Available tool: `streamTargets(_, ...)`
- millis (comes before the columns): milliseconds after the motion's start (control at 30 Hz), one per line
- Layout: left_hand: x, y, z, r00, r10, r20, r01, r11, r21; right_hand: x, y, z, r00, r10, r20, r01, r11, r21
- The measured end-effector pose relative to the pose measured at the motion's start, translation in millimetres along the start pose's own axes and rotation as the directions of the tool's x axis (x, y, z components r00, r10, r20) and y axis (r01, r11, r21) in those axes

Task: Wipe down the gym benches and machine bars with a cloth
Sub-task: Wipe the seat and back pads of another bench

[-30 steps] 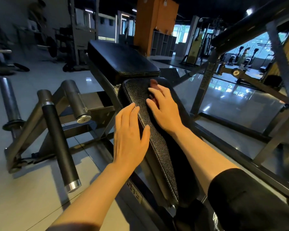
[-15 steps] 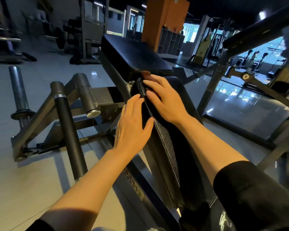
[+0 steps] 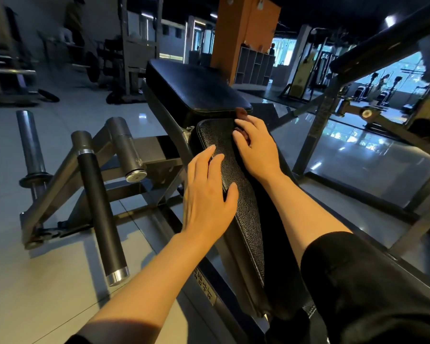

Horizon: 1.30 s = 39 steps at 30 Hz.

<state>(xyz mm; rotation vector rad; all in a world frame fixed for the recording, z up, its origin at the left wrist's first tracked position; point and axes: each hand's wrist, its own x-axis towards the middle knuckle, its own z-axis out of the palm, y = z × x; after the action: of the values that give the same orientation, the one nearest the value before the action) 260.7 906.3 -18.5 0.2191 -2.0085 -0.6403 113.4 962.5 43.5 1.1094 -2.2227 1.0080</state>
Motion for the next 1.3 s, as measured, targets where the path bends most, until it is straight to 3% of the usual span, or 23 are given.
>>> streamTargets(333,-21.3,15.7,8.8,0.999,0.004,0.041,-0.005,1.0,0.031,-35.4,56.2,-25.2,0.957,0.282,-0.075,-0.286,0.957,-0.051)
streamTargets(467,-34.2,21.0,10.4,0.999,-0.012,0.049,0.012,1.0,0.013,-52.0,58.8,-24.7,0.907,0.41,-0.096,-0.416,0.908,-0.051)
streamTargets(533,-40.1,24.1,12.1,0.999,-0.021,0.042,0.02,1.0,0.013,-60.4,43.6,-21.4,0.945,0.309,-0.107,-0.319,0.944,-0.089)
streamTargets(600,-46.2,27.2,14.4,0.999,-0.037,0.031,0.037,0.999,0.011,-76.4,22.7,-15.2,0.996,0.078,-0.04,-0.08,0.995,-0.064)
streamTargets(667,-53.0,31.0,17.3,0.997,-0.069,0.019,0.069,0.998,-0.002,-98.6,7.6,-14.7,0.994,-0.084,0.065,0.083,0.996,0.02)
streamTargets(733,-60.6,34.8,18.5,0.996,-0.084,0.02,0.084,0.996,-0.003,-111.4,11.1,-23.3,0.978,-0.146,0.151,0.148,0.989,-0.007)
streamTargets(800,-69.6,38.1,19.4,0.998,-0.058,0.04,0.057,0.998,0.009,-110.8,38.2,-33.1,0.99,-0.098,0.103,0.106,0.991,-0.075)
streamTargets(867,-79.9,40.3,19.4,0.997,-0.034,0.073,0.033,0.999,0.013,-109.4,66.9,-45.1,0.987,0.159,0.0,-0.159,0.986,-0.058)
streamTargets(933,-89.7,42.0,20.3,0.995,-0.031,0.092,0.03,0.999,0.016,-115.2,75.2,-51.2,0.925,0.379,-0.036,-0.38,0.925,-0.012)
streamTargets(967,-94.4,43.3,21.4,0.995,-0.033,0.097,0.031,0.999,0.021,-120.2,68.0,-49.4,0.922,0.385,-0.041,-0.386,0.923,-0.003)
streamTargets(1033,-101.7,47.4,24.3,0.994,-0.04,0.102,0.038,0.999,0.023,-133.3,38.1,-40.7,0.97,0.241,-0.031,-0.242,0.97,-0.013)
streamTargets(1100,-107.4,51.6,27.6,0.993,-0.071,0.099,0.071,0.997,0.006,-148.9,8.0,-33.6,0.997,0.059,0.048,-0.059,0.998,0.0)
streamTargets(1167,-112.7,54.3,29.2,0.991,-0.091,0.099,0.093,0.995,-0.016,-160.3,5.5,-33.3,0.99,-0.022,0.137,0.023,1.0,-0.006)
streamTargets(1233,-118.8,55.3,27.8,0.991,-0.083,0.108,0.085,0.996,-0.014,-164.1,28.1,-41.8,0.992,0.037,0.123,-0.033,0.999,-0.038)
streamTargets(1300,-124.4,54.2,25.5,0.99,-0.055,0.126,0.056,0.998,-0.004,-170.6,53.9,-53.5,0.966,0.259,0.007,-0.259,0.966,-0.008)
